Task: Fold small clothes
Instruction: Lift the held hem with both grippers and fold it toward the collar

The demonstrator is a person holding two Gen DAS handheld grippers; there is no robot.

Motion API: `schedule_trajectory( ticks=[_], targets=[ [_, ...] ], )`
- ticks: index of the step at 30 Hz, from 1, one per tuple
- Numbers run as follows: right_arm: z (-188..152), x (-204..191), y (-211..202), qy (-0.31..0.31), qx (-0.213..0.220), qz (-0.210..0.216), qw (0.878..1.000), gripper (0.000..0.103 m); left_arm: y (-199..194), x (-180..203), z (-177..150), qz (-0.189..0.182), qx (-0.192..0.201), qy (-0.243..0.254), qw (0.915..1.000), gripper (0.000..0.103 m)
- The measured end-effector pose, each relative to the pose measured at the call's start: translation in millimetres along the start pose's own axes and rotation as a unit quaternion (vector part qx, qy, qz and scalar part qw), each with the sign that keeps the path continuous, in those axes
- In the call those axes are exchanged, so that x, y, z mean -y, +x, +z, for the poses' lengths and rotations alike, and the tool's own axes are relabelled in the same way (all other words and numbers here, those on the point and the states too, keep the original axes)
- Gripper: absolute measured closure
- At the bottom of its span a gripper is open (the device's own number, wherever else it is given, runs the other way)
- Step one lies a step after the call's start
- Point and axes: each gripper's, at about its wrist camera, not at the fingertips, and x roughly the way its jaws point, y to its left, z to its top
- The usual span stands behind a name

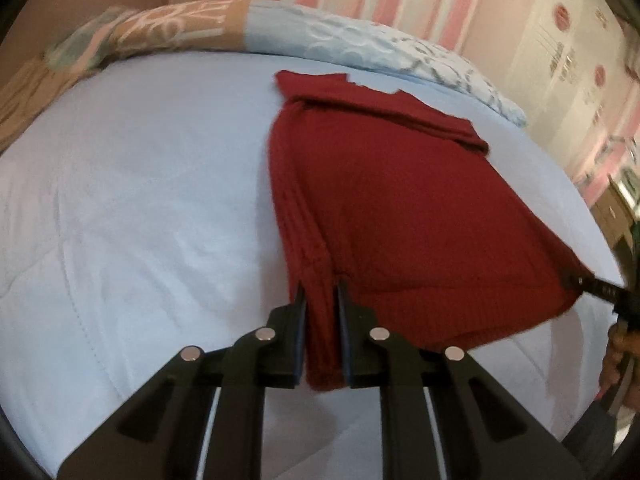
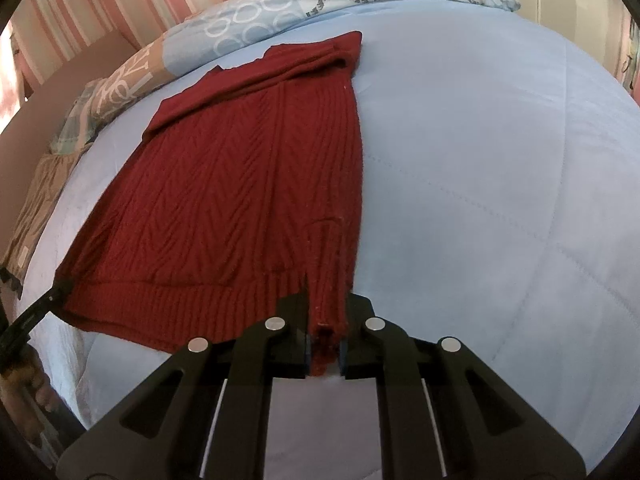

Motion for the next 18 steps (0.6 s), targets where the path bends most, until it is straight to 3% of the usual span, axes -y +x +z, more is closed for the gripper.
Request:
schedule_trajectory(
  ticks=[4, 11, 18],
  targets=[
    [0.3, -0.2, -4.2, 0.002, 0.003, 0.003, 1.000, 0.094, 7.9, -5.6, 0.8, 0.009, -0.006, -0.024, 0.9996, 0.091],
    [2.8, 0.5, -7.1, -0.002, 0.008, 0.004, 1.000, 0.094, 8.0, -13.4, 1.9, 0.021, -0.011, -0.024, 0.9994, 0.092],
    [-2.7, 1.2, -13.1, -0.003, 0.009, 0.001, 1.000, 0.094, 1.8, -8.7, -0.1, 0.051, -0.008, 0.003, 0.9987, 0.092]
  ],
)
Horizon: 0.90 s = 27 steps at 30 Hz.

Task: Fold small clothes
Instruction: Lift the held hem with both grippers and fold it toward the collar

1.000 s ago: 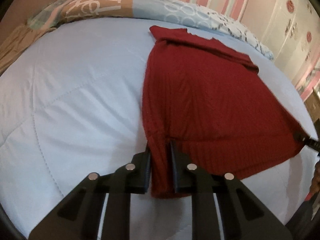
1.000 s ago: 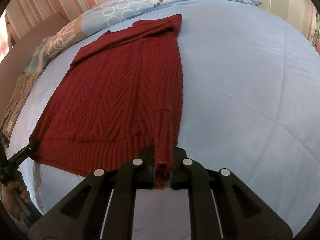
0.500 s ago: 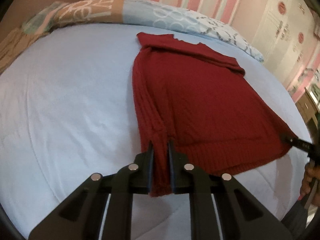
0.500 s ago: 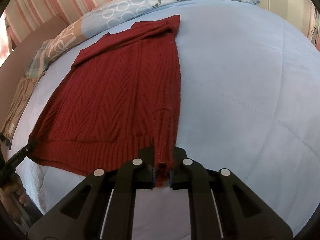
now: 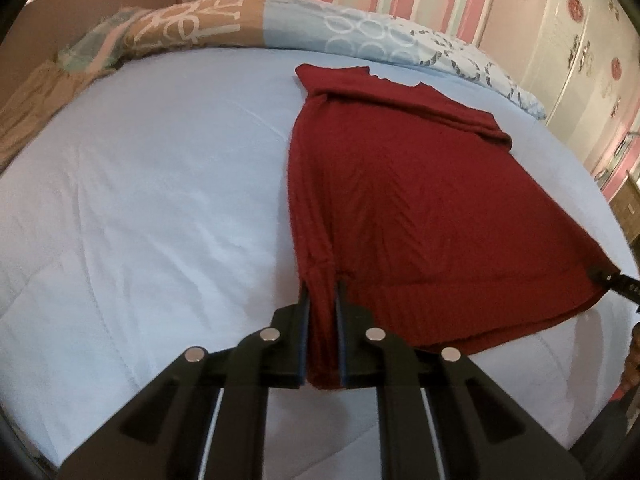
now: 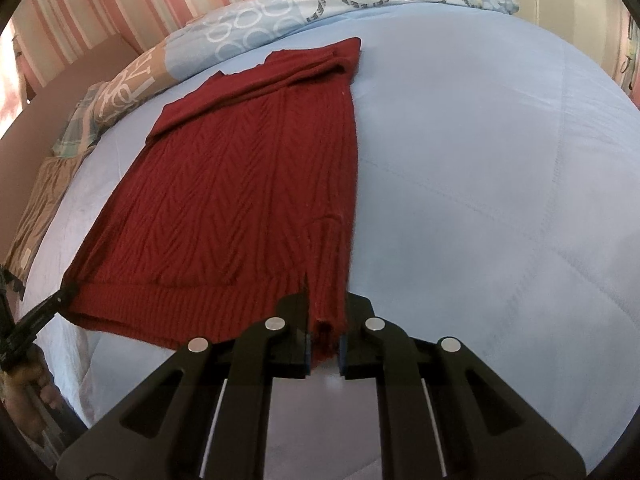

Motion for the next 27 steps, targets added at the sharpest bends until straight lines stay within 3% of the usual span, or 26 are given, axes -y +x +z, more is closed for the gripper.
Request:
schedule_trajectory(
  ticks=[10, 27],
  targets=[
    [-18.5, 8.4, -16.0, -0.018, -0.002, -0.011, 1.000, 0.096, -11.6, 3.4, -5.6, 0.026, 0.001, 0.015, 0.9996, 0.094],
    [-10.6, 7.0, -58.6, -0.035, 0.019, 0.009, 0.999, 0.097, -53.7, -2.5, -16.2, 0.032, 0.006, -0.002, 0.9995, 0.094]
  ],
)
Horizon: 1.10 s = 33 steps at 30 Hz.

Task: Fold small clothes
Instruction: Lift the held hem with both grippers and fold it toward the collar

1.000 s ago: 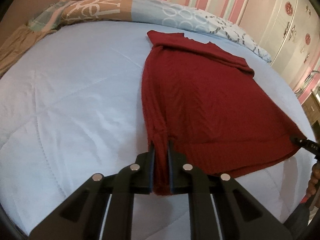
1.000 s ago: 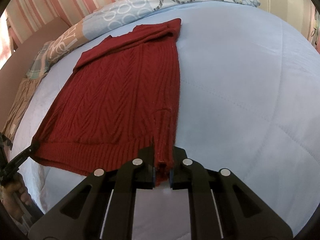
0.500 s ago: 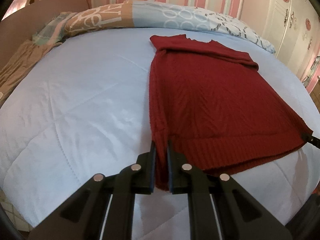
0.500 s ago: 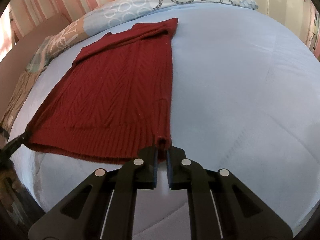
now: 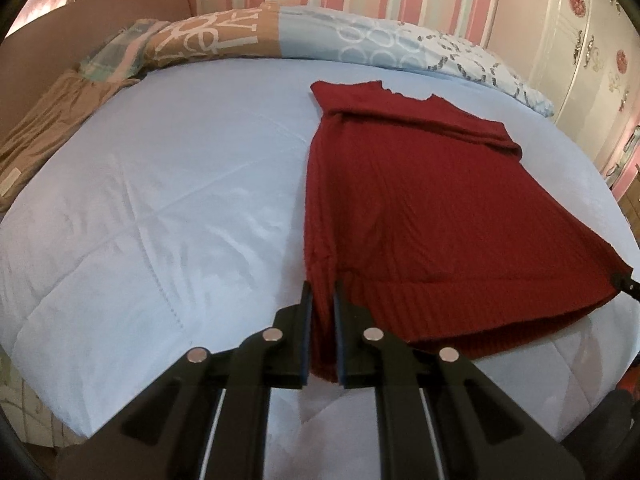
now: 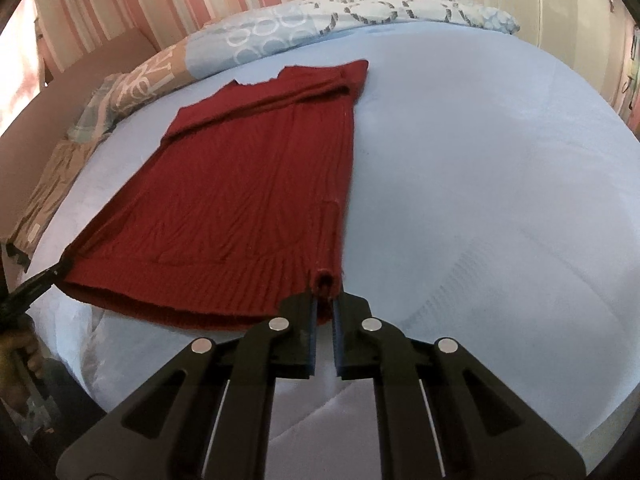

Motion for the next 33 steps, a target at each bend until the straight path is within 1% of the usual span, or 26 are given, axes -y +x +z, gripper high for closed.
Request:
schedule_trajectory(
  ticks=[5, 6, 8, 11, 17, 23, 27, 31, 33],
  targets=[
    [4.5, -5.3, -18.8, 0.000, 0.018, 0.010, 1.000, 0.097, -20.6, -3.5, 0.0, -0.003, 0.008, -0.009, 0.9999, 0.095],
    [8.4, -7.0, -19.9, -0.001, 0.020, 0.010, 1.000, 0.097, -21.5, -5.0, 3.3, -0.003, 0.007, -0.013, 0.9999, 0.097],
    [12.5, -8.9, -20.4, -0.002, 0.025, 0.010, 1.000, 0.097, -23.5, -8.8, 11.6, 0.003, 0.013, -0.019, 0.9997, 0.097],
    [22.4, -9.6, -18.2, 0.001, 0.029, 0.010, 1.000, 0.097, -19.1, -13.3, 28.6, 0.006, 0.016, -0.027, 0.9995, 0.097],
    [55.7, -16.0, -13.0, -0.004, 0.044, 0.016, 0.999, 0.097, -2.7, -7.5, 56.7, 0.010, 0.020, -0.018, 0.9996, 0.097],
    [99.0, -22.3, -3.2, -0.024, 0.057, 0.006, 0.998, 0.097, 10.3, -4.2, 104.3, 0.013, 0.038, -0.020, 0.9990, 0.097],
    [133.4, -19.0, 12.2, -0.016, 0.060, 0.005, 0.998, 0.097, 26.6, -7.2, 143.4, 0.018, 0.044, -0.034, 0.9983, 0.097],
    [171.8, -12.8, 38.6, 0.006, 0.056, 0.007, 0.998, 0.097, 53.4, -7.0, 183.0, 0.032, 0.042, -0.045, 0.9976, 0.097],
    [190.1, -10.6, 54.6, 0.015, 0.051, 0.008, 0.999, 0.097, 64.3, -5.4, 196.2, 0.040, 0.040, -0.044, 0.9974, 0.097]
  ],
)
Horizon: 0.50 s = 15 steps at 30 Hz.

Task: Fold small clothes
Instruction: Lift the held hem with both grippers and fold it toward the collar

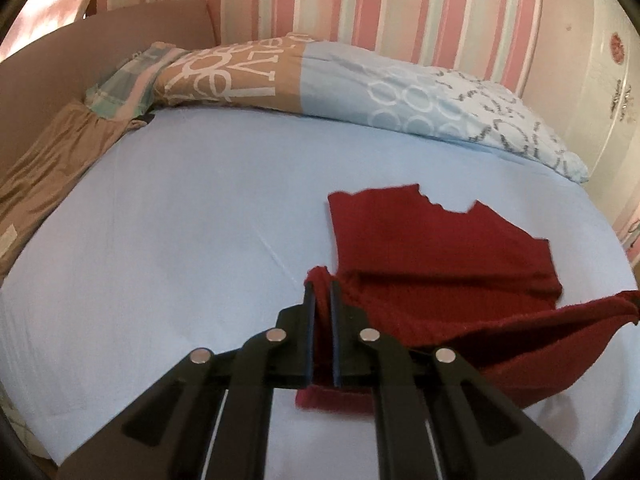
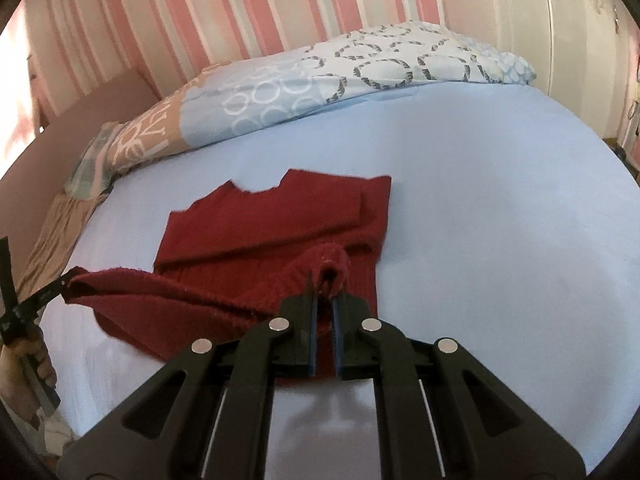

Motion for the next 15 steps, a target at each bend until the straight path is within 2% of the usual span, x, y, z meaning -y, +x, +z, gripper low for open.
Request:
schedule_trajectory(
  ticks=[15],
  targets=[
    [96.2, 4.0, 101.0, -0.019, -0.018, -0.033, 0.999, 0.097, 101.4, 25.3, 99.8, 0.036, -0.003, 0.012, 0.9993, 0.097]
  ],
)
